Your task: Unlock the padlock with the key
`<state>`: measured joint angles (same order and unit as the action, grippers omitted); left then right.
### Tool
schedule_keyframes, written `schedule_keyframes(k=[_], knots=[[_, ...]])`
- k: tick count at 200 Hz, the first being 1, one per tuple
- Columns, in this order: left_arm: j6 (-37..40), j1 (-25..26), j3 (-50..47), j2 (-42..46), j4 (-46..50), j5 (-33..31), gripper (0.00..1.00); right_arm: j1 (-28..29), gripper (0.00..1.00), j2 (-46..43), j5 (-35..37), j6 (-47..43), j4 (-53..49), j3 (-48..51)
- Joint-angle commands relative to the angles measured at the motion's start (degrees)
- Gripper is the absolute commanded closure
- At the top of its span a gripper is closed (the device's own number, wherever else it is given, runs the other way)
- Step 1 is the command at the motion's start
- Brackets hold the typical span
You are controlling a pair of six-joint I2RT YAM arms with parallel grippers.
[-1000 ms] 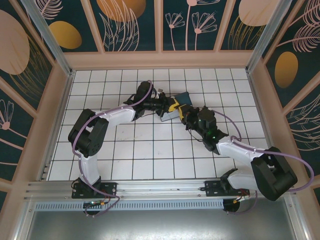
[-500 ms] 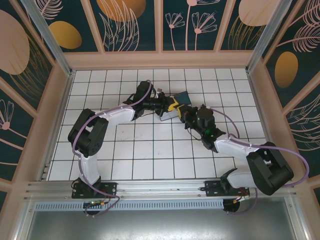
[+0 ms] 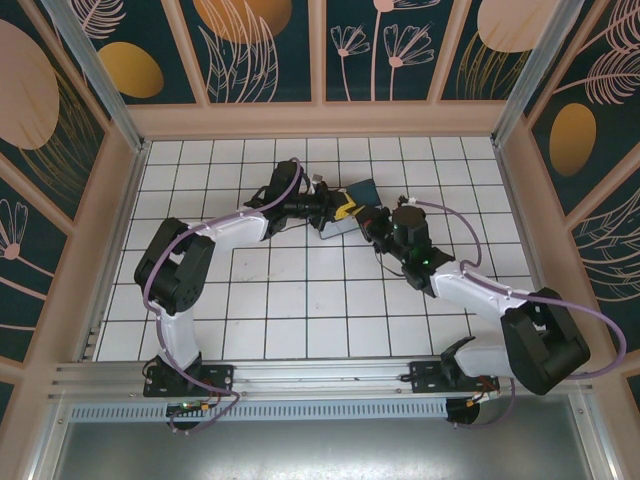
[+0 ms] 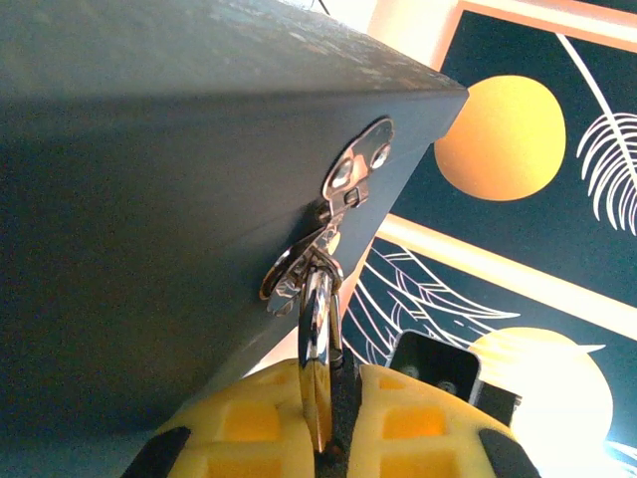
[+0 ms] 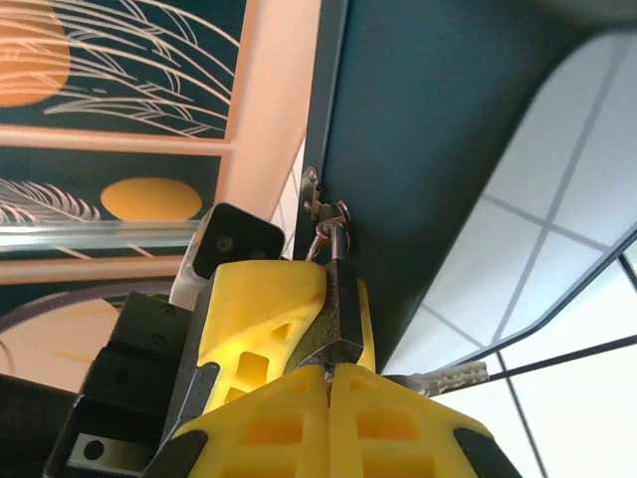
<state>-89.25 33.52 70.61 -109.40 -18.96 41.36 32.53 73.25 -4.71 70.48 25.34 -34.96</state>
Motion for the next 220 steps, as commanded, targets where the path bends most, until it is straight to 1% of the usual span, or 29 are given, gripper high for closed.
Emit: schedule_keyframes(k=[1,40,70,100,110,118,127,140,154,159,167,181,220], knots=[[0.31,0.69,1.5,2.71,-1.47,3.26,1.0,0.09,1.0,-2.26,-2.09,-16.11,-1.07,-4.12],[0.16,0.75,1.69,3.06,-0.65,3.17,1.0,1.33,1.0,-4.38,-2.72,-32.26,0.12,-3.57],[-0.04,0.66,1.77,2.9,-0.01,2.74,1.0,5.08,1.0,-5.23,-1.52,-45.67,0.18,-4.23],[0.21,0.66,2.23,2.95,1.45,1.75,1.0,6.66,1.0,-3.98,-0.32,-53.97,-5.19,-6.24],[0.52,0.62,2.17,3.01,2.31,1.09,1.0,7.06,1.0,-3.58,0.85,-54.79,-6.96,-6.69],[0.65,0.73,2.01,3.29,3.1,0.42,1.0,6.71,1.0,-3.44,0.57,-52.62,-7.0,-6.23],[0.5,0.6,1.37,3.79,3.06,-0.76,1.0,4.73,1.0,-3.26,-2.59,-46.4,-6.36,-5.35],[0.28,0.61,1.07,3.87,2.61,-1.73,1.0,2.07,0.9,-2.95,-8.03,-36.46,-3.26,-3.21],[-1.18,0.72,0.23,3.69,0.19,-2.11,1.0,1.29,0.8,-3.11,-9.74,-26.15,3.86,0.44],[-1.51,0.65,-0.13,3.75,-0.32,-2.36,1.0,1.17,0.78,-3.02,-10.39,-23.0,7.05,1.76],[-1.61,0.65,-0.45,3.96,-0.52,-2.76,1.0,1.03,0.78,-2.84,-10.83,-18.57,10.78,3.07],[-1.6,0.67,-0.64,3.99,-0.7,-2.96,1.0,0.95,0.76,-2.6,-10.69,-13.93,14.45,3.82],[-2.33,0.64,-1.18,3.96,-1.75,-3.31,1.0,0.89,0.75,-1.78,-10.78,-3.73,17.91,4.31]])
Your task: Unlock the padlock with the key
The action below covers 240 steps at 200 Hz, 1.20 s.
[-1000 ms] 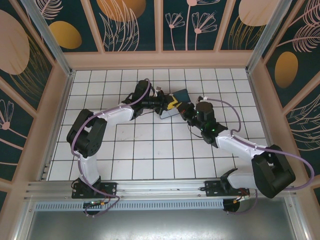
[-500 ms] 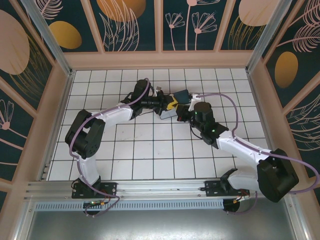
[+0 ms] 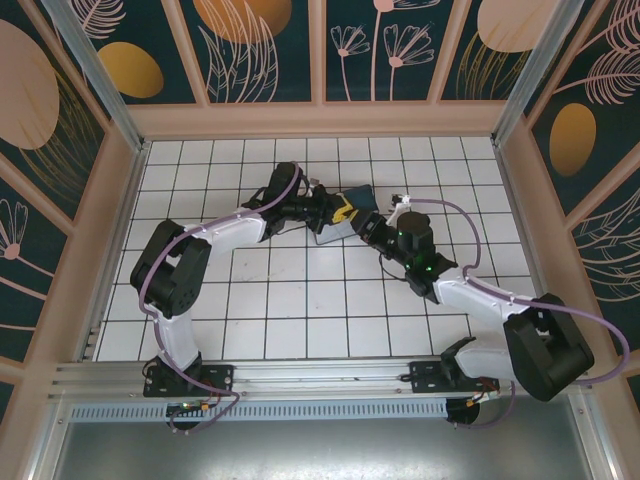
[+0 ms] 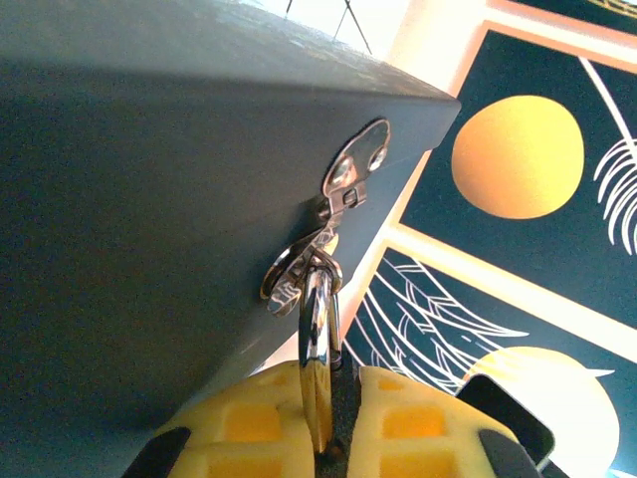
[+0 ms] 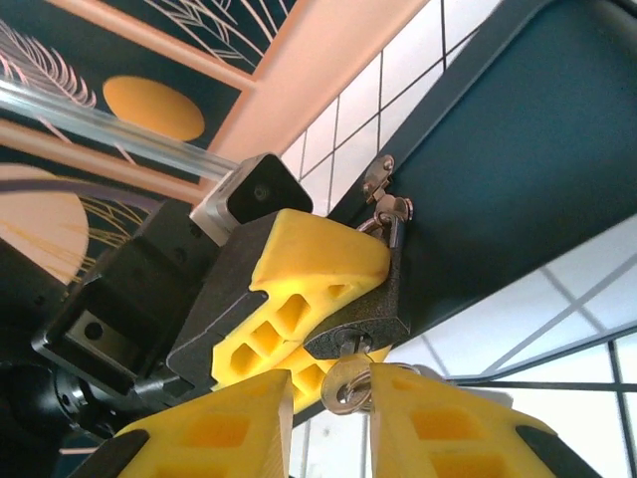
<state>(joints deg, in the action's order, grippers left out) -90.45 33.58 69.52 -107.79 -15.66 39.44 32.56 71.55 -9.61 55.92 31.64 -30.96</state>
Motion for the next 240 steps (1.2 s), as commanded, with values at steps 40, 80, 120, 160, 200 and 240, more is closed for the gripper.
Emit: schedule_keyframes(k=[40,80,120,160,200,240], knots=[[-1.76,0.59,-0.78,1.79,-6.47,-2.44,1.0,1.04,0.75,-1.43,-5.74,16.69,12.77,2.24],[-2.18,0.58,-0.71,1.81,-7.28,-2.17,1.0,0.58,0.71,-2.79,-2.72,17.92,9.44,3.69],[-2.16,0.58,-0.67,1.68,-7.23,-2.59,1.0,-0.23,0.63,-7.74,-0.2,19.21,4.17,6.51],[-2.35,0.54,-0.32,1.56,-7.54,-2.6,1.0,-0.5,0.67,-4.9,-0.8,20.8,8.17,7.32],[-2.15,0.6,-0.44,1.84,-7.37,-2.46,1.0,-0.61,0.69,-0.61,-0.55,22.3,14.54,6.92],[-2.1,0.53,-0.56,1.8,-7.45,-2.24,1.0,-0.74,0.69,1.85,-0.68,22.95,16.83,6.08]])
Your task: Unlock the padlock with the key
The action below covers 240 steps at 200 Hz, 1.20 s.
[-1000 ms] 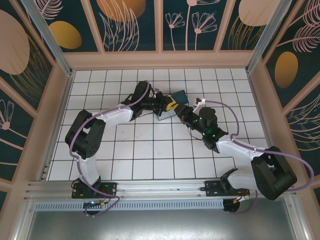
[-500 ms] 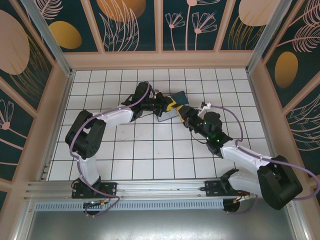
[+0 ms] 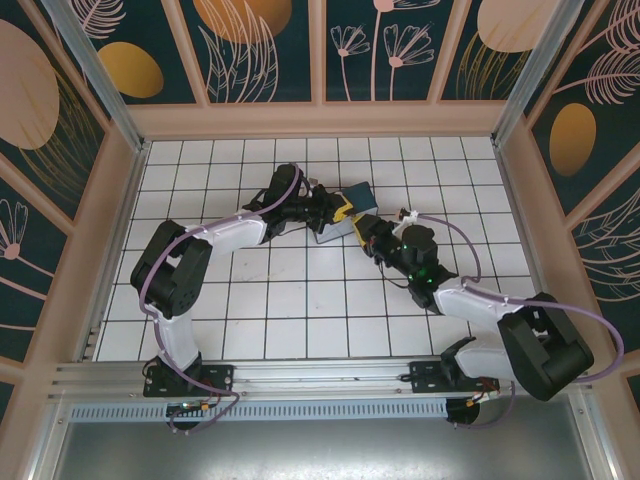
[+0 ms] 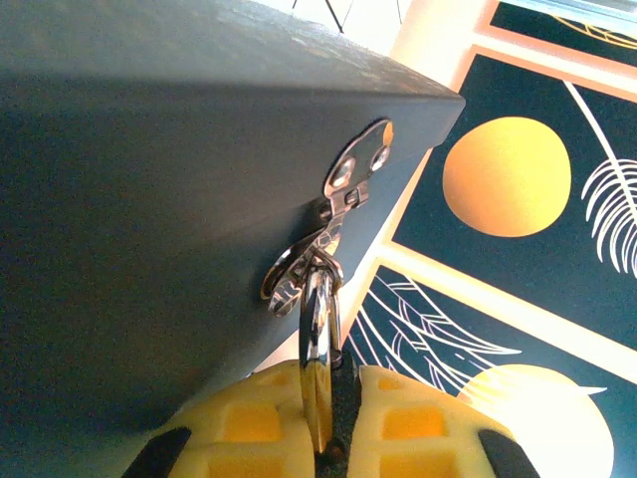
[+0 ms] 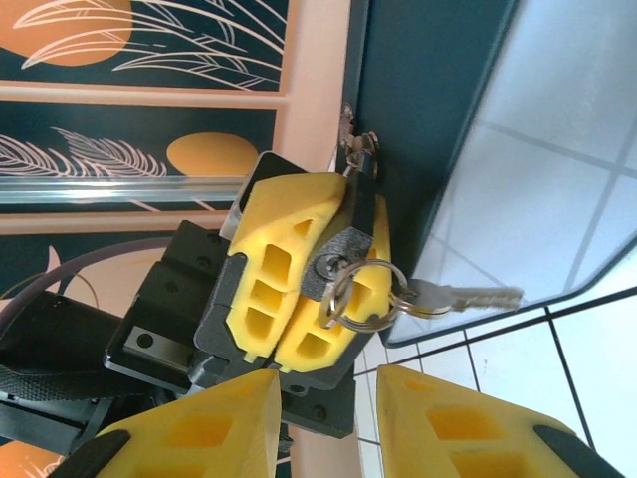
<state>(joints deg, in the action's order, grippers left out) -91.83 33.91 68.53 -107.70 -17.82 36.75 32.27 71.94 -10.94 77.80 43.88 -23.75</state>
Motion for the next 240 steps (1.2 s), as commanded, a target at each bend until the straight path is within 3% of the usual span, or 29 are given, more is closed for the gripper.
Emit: schedule_keyframes(k=[1,138,193,240], knots=[[-0.72,0.2,0.44,1.71,-5.33,0.48,1.0,-0.45,0.69,1.5,0.7,1.14,4.66,-1.13],[-0.63,0.21,-0.72,2.69,-5.78,1.0,1.0,-0.61,0.78,8.39,0.7,3.6,10.91,-3.93],[0.72,0.26,-0.71,3.44,-4.72,0.63,1.0,-2.48,0.73,8.48,1.61,4.28,10.44,-4.5],[1.32,0.28,-0.94,3.59,-3.97,0.7,1.0,-2.41,0.81,9.98,0.6,4.43,9.64,-6.91]])
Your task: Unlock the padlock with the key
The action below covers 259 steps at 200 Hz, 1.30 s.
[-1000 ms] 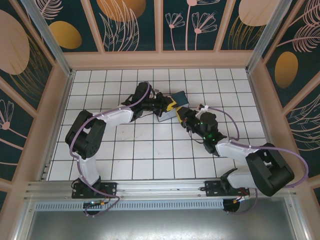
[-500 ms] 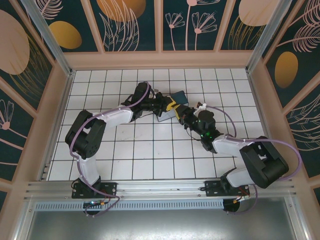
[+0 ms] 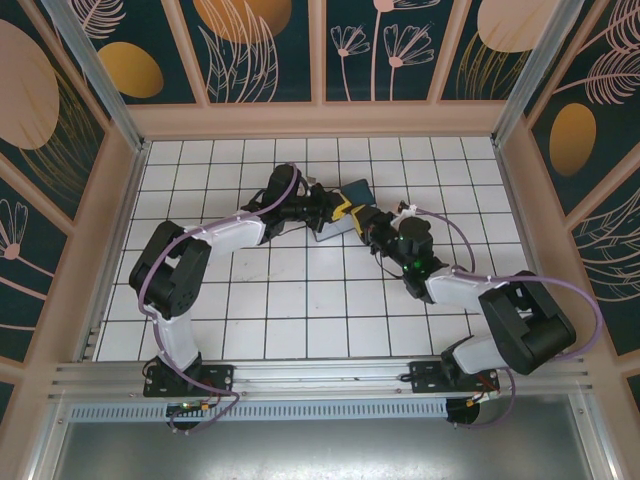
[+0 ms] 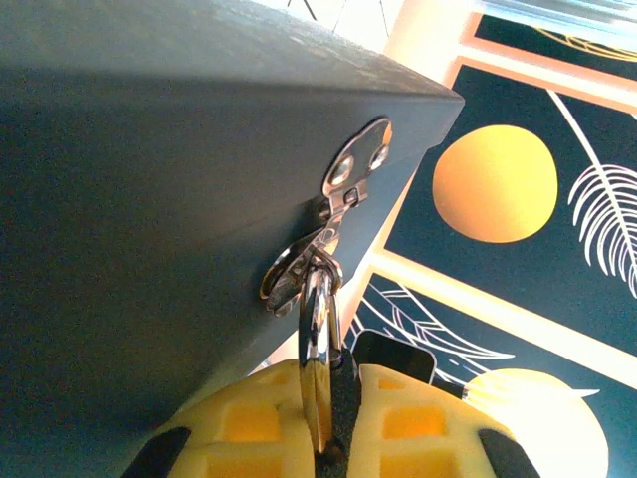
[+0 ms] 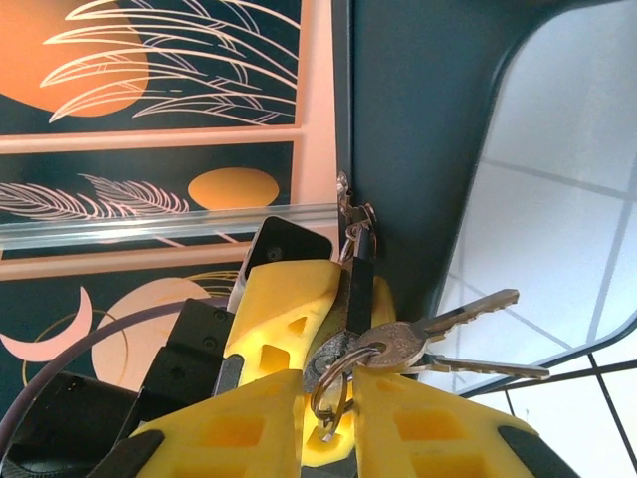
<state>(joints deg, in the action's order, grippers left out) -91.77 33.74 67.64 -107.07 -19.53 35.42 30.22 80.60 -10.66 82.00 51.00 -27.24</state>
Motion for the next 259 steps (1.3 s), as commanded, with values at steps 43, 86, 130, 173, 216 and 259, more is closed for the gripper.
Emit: schedule_keyframes(k=[43,86,130,173,216,259], knots=[[1.07,0.42,0.13,2.44,-2.64,2.35,1.0,0.81,0.79,1.96,-0.1,0.62,3.5,-3.36],[1.39,0.45,0.39,2.32,-2.38,2.16,1.0,1.95,0.9,1.45,0.37,0.05,2.02,-3.78],[3.11,0.41,0.65,3.05,0.11,1.46,1.0,1.95,1.0,2.7,-0.79,-0.64,1.6,-5.31],[3.26,0.53,0.54,3.16,0.44,1.41,1.0,2.5,1.0,0.63,-0.62,-11.15,-6.69,-9.31],[2.99,0.54,0.22,3.1,0.4,1.51,1.0,4.85,1.0,-3.03,3.93,-32.54,-21.65,-14.34],[2.56,0.52,0.3,2.94,0.22,1.35,1.0,4.42,1.0,-3.7,-0.04,-40.07,-19.32,-13.04]])
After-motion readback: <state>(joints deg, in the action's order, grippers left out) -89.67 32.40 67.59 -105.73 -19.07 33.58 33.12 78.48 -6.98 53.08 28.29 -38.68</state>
